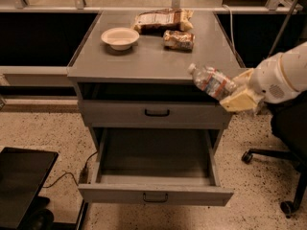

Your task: Place water bottle into middle drawer

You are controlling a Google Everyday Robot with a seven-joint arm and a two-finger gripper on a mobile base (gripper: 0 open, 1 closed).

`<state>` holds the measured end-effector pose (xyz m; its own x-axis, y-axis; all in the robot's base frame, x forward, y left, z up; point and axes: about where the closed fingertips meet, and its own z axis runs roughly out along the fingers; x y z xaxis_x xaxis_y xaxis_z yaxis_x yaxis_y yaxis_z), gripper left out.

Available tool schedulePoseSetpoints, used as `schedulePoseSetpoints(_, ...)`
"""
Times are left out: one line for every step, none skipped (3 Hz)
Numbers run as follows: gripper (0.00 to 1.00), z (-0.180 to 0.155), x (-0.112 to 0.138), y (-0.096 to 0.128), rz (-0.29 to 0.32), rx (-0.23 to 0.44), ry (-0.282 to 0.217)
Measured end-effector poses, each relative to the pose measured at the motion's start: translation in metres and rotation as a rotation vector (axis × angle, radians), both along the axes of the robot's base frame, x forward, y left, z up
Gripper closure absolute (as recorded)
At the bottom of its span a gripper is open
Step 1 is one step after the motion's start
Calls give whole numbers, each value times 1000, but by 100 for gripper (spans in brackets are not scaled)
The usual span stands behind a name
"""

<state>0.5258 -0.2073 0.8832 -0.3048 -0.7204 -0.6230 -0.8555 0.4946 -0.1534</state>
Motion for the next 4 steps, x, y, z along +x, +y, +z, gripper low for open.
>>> schedulePoseSetpoints(100, -60, -18, -14, -17, 31, 41)
schedulePoseSetpoints(100, -101, -21, -22, -30, 62, 54)
schedulePoseSetpoints(100, -148, -21, -31, -39, 104, 64)
schedulePoseSetpoints(100, -160, -21, -31, -33, 115, 75)
